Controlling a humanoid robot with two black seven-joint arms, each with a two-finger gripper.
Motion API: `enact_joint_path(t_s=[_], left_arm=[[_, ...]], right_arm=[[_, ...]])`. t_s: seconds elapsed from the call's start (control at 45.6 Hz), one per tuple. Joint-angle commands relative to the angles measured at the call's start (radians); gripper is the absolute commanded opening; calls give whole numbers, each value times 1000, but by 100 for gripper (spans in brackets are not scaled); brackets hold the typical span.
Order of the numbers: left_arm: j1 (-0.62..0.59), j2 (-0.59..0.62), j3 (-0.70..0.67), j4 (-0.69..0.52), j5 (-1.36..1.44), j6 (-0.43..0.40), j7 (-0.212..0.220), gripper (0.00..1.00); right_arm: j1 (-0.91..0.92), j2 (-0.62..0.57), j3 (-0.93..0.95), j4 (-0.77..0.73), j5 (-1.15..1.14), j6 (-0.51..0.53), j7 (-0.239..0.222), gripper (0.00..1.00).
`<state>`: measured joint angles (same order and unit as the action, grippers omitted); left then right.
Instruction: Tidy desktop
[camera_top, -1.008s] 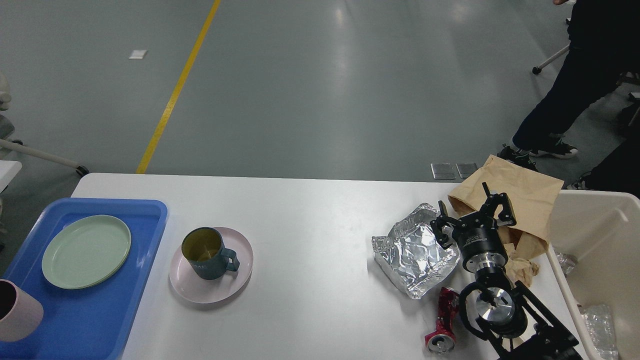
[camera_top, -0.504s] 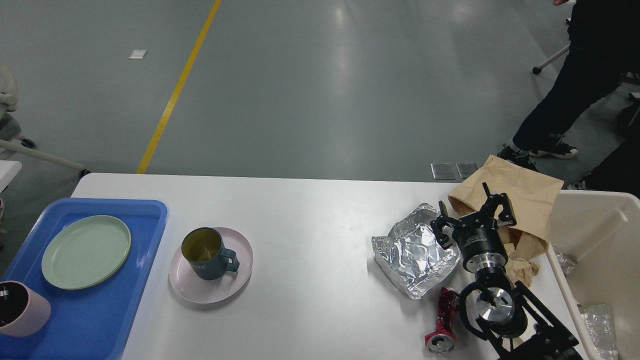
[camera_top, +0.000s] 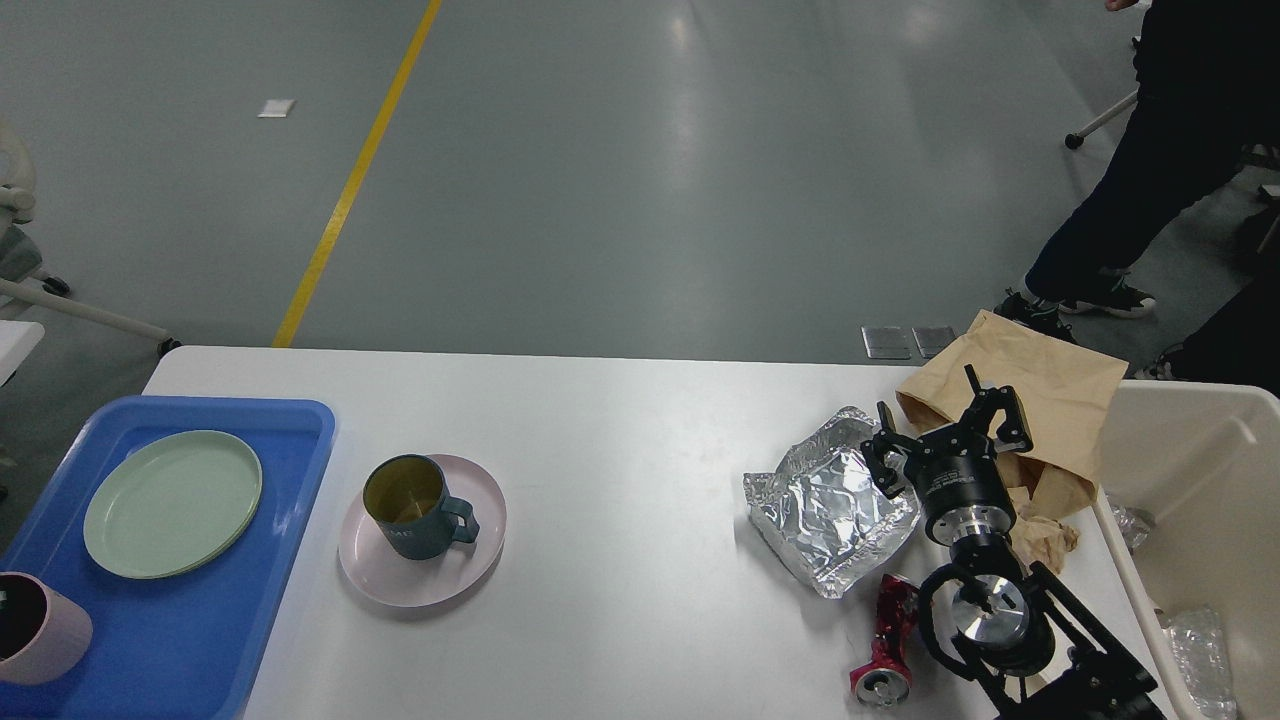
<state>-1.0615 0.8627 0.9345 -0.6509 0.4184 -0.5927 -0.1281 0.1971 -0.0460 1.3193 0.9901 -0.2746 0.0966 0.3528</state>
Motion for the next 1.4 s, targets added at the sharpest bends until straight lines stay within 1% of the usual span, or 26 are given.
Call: enact_joint_path(t_s=[0.0,0.022,0.066,0.11,0.153,0.241,0.548,0.723,1.38], left_arm=[[2,1,1,-3,-65,4,1,66],[2,1,1,-3,-75,5,1,76],[3,1,1,-4,-82,8,1,86],[6,1,1,-9,-86,7,1,91],[6,1,1,-12,-87,5,2,93],[6,1,1,-12,-87,1,2,94],[14,4,1,-15,-99,10,1,94],[14,7,-2,-15,-101,-4,1,95],[12,24,0,-30,-101,-7,1,96]], right_arm=[[1,0,0,-1,0,0,0,100],[1,0,0,-1,0,0,0,100],[1,0,0,-1,0,0,0,100],[1,0,0,-1,0,0,0,100],[1,0,0,-1,0,0,0,100],[-1,0,0,1,0,0,0,100],[1,0,0,1,0,0,0,100],[1,0,0,1,0,0,0,100],[-1,0,0,1,0,0,0,100]])
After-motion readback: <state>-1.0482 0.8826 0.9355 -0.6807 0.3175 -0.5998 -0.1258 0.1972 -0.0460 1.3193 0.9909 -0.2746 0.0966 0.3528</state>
